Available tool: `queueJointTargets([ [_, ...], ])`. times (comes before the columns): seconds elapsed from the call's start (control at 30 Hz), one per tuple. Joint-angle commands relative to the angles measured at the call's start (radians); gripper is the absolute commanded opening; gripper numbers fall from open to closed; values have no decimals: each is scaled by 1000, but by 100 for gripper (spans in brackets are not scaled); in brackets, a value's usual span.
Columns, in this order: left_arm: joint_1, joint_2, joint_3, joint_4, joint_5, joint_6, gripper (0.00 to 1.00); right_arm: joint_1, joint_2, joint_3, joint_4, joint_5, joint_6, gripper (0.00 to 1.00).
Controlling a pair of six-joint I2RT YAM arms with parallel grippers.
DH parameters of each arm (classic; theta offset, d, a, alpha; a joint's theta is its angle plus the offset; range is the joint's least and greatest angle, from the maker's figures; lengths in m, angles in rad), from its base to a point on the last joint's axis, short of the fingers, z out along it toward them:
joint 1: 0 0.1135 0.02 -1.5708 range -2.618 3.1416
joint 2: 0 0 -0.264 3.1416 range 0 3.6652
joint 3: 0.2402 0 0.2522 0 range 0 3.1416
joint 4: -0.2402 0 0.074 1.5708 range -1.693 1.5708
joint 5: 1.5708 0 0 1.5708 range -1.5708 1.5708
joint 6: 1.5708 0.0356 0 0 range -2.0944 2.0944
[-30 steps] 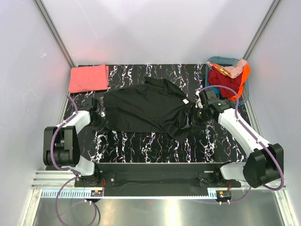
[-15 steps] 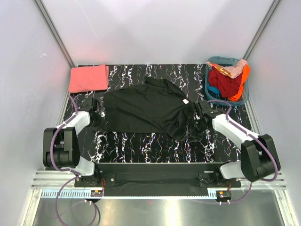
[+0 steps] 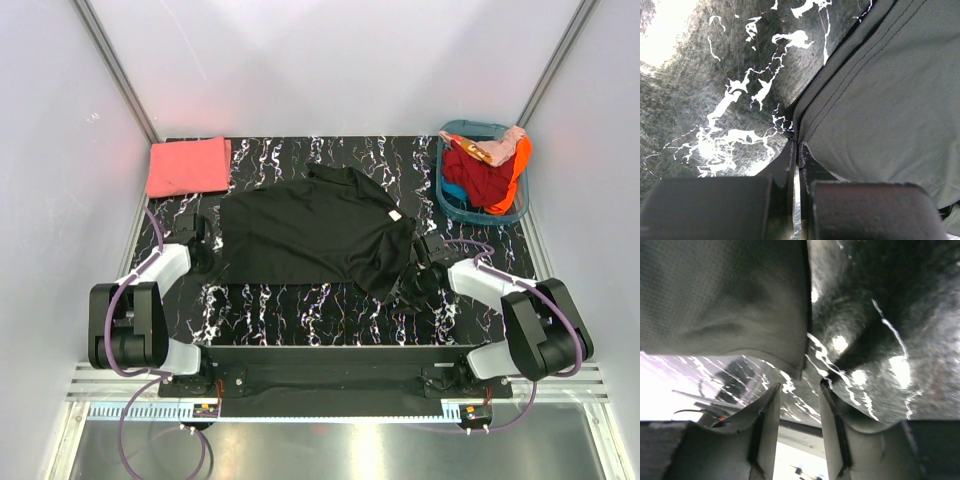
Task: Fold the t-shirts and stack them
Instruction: Flatten the tshirt out
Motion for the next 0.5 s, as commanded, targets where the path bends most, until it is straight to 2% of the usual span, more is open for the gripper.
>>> queueJointTargets([
  [0.0, 5, -38, 0, 25, 6, 21, 0, -4, 29, -42, 104, 10, 90, 43],
  [0.17, 7, -47, 0, 24, 3, 22, 0, -13, 37, -54, 127, 76, 118, 39],
  [0.47, 7, -47, 2, 30, 5, 27, 0, -36, 25, -39, 28, 165, 96, 40],
])
